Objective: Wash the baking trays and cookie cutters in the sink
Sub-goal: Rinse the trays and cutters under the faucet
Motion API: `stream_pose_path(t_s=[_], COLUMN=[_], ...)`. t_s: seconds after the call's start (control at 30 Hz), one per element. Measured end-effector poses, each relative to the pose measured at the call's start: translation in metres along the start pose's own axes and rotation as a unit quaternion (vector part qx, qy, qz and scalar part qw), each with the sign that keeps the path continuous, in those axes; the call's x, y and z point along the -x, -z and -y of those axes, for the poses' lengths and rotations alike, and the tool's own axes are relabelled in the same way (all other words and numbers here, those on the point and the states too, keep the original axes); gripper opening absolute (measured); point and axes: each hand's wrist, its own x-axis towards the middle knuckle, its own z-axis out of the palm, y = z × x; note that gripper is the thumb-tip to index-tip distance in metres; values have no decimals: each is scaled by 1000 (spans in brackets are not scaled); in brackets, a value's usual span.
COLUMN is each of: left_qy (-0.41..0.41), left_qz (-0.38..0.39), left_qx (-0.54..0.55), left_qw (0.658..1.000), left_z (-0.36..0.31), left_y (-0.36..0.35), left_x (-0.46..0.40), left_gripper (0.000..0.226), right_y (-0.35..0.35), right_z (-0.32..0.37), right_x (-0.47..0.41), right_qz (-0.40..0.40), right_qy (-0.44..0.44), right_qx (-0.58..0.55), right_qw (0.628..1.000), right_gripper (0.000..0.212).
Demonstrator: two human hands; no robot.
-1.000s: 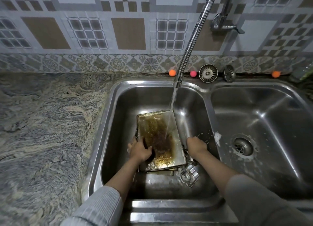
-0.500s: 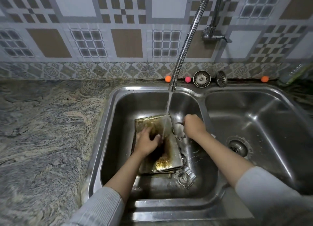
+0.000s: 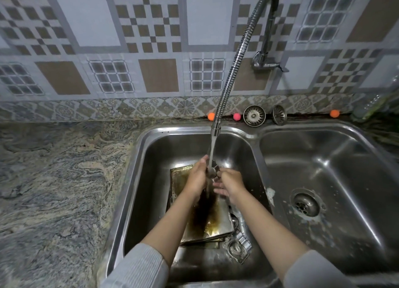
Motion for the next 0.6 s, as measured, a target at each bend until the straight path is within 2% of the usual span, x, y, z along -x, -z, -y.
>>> stream_pose_path(t_s=[0.1, 0.17, 0.27, 0.37, 0.5, 0.6], left_qy=[0, -4, -55, -81, -102, -118], left_qz=[54, 61, 3, -72, -139, -161], left_qx=[-34, -67, -85, -35, -44, -72], left_qw=[998, 996, 995, 993, 984, 977], left_z=[-1, -1, 4, 6, 8, 8], left_y=[-1, -3, -1, 2, 11, 15], left_x=[-2, 0, 0, -2, -4, -2], left_gripper=[33, 34, 30, 21, 10, 14], right_y=[-1, 0, 0, -4, -8, -13], right_z=[-4, -8, -10, -10, -15, -14], right_x=[-4, -6, -8, -4, -3, 0], right_qz=[-10, -8, -8, 10, 55, 102], right_qy=[-37, -47, -61, -64, -36, -4], right_qx=[-88, -116, -109, -117, -110, -132], right_qw=[995, 992, 992, 991, 992, 986], right_gripper=[20, 20, 18, 18, 35, 25])
